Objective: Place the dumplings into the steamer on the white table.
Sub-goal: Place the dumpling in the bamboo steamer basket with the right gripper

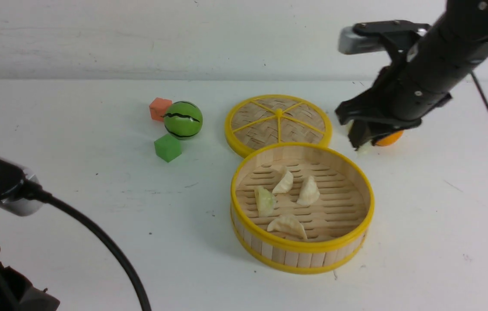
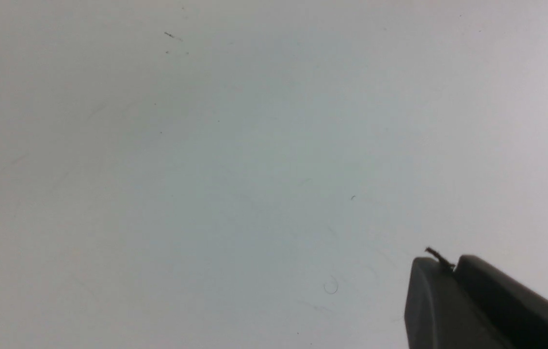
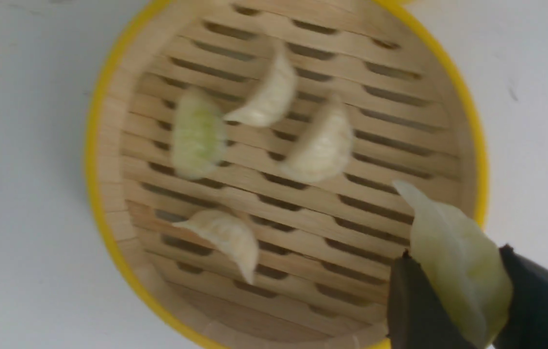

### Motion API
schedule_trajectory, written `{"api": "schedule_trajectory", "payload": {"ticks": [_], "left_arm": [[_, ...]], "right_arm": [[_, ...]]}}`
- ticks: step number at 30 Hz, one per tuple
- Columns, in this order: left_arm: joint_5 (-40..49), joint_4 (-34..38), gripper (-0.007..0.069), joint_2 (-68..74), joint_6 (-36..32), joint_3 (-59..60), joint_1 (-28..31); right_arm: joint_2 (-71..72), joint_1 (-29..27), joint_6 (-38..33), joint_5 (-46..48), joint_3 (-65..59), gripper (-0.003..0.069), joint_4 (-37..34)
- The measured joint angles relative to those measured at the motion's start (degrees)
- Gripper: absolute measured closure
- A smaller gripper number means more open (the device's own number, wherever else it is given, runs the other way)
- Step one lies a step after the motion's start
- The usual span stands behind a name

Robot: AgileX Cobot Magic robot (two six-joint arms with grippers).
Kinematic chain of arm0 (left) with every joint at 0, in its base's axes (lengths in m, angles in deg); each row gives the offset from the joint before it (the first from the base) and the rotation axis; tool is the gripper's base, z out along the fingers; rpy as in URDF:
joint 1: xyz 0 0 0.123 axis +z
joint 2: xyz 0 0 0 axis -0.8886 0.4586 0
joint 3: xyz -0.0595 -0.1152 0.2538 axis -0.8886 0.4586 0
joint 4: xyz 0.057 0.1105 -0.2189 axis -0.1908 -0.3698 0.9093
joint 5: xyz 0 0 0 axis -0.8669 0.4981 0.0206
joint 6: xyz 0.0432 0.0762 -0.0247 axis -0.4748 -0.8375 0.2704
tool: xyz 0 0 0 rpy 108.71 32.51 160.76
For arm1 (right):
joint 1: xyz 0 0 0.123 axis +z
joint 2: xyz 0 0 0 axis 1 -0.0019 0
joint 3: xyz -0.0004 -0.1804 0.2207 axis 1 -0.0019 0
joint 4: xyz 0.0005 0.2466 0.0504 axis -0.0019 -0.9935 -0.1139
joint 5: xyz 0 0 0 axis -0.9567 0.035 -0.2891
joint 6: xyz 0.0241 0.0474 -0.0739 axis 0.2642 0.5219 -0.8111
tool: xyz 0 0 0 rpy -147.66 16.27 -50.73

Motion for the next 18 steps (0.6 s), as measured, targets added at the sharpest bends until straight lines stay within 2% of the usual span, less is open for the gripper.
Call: {"api": "schedule_trajectory", "payload": {"ticks": [4, 14, 18], "left_arm": [[0.12, 0.0, 0.0575, 0.0, 0.0, 0.0, 0.0], [1.99, 0.0, 0.0564, 0.0, 0.0, 0.0, 0.0], [2.03, 0.0, 0.0555, 0.0, 0.0, 0.0, 0.0]], "right_arm": [[-4.88, 3.48, -0.68, 0.44, 0.5, 0.0451, 0.55], [-15.78, 4.28, -0.68, 4.49, 0.5, 0.0451, 0.36], [-18.07, 4.28, -0.68, 6.43, 0.5, 0.0393, 0.19]]}}
